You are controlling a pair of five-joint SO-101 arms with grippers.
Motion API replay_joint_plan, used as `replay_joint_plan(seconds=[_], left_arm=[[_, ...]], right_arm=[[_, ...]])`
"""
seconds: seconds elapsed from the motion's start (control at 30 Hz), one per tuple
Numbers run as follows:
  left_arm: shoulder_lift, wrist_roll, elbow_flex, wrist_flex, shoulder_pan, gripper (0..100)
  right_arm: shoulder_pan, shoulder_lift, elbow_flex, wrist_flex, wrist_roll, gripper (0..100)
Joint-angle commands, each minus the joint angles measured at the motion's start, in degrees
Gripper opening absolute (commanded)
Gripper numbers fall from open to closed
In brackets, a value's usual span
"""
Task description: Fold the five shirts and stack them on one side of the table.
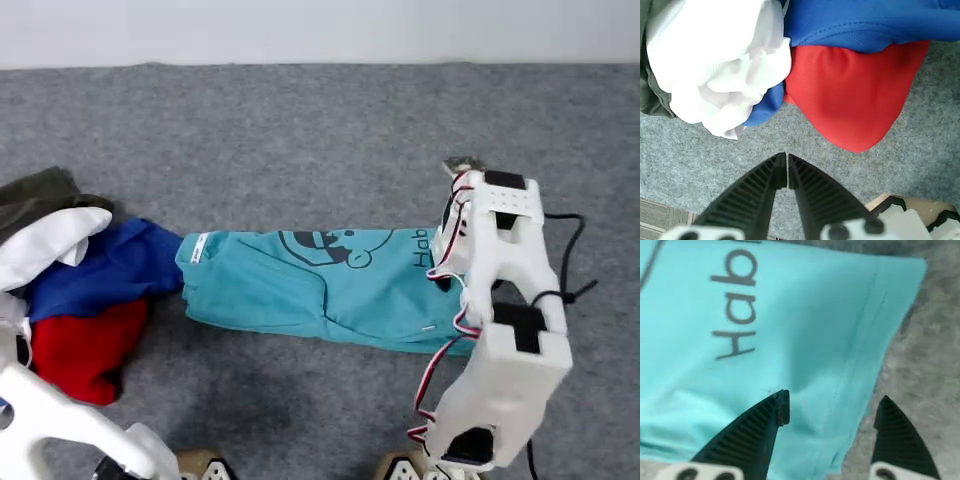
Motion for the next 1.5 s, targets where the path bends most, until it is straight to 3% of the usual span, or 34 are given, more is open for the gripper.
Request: replay_joint_plan(seconds=[0.0, 0.2, 0.37, 0.7, 0.83, 1.03, 1.23, 1.47], left_arm=[[-2.02, -0.53, -0.31, 0.62, -0.26, 2], [-2.02, -0.53, -0.31, 0.62, -0.26, 2], [-2.02, -0.53, -0.31, 0.62, -0.26, 2], [-2.02, -0.53, -0.31, 0.44, -0.26, 2], [-2.02, -0.53, -0.31, 0.44, -0.26, 2], [-2.02, -0.44, -0.31, 0.62, 2.37, 2], [-2.02, -0.18, -0.40, 0.44, 8.26, 2], [-2.02, -0.18, -0.48, 0.18, 9.58, 2]], right_arm=[[-0.48, 2.86, -0.53, -1.01, -0.44, 20.8], [-1.71, 3.38, -0.53, 0.22, -0.62, 4.3], [2.51, -4.18, -0.53, 0.31, 0.97, 0.9], [21.76, -4.35, -12.57, 0.66, 22.86, 1.0], [24.92, 0.84, -24.18, 8.13, 26.99, 1.0], [17.19, 1.89, -37.45, 24.75, 27.43, 1.0], [6.37, -7.60, -32.70, 24.48, 21.54, 1.0], [-11.47, -18.07, -24.09, 24.31, 11.60, 1.0]])
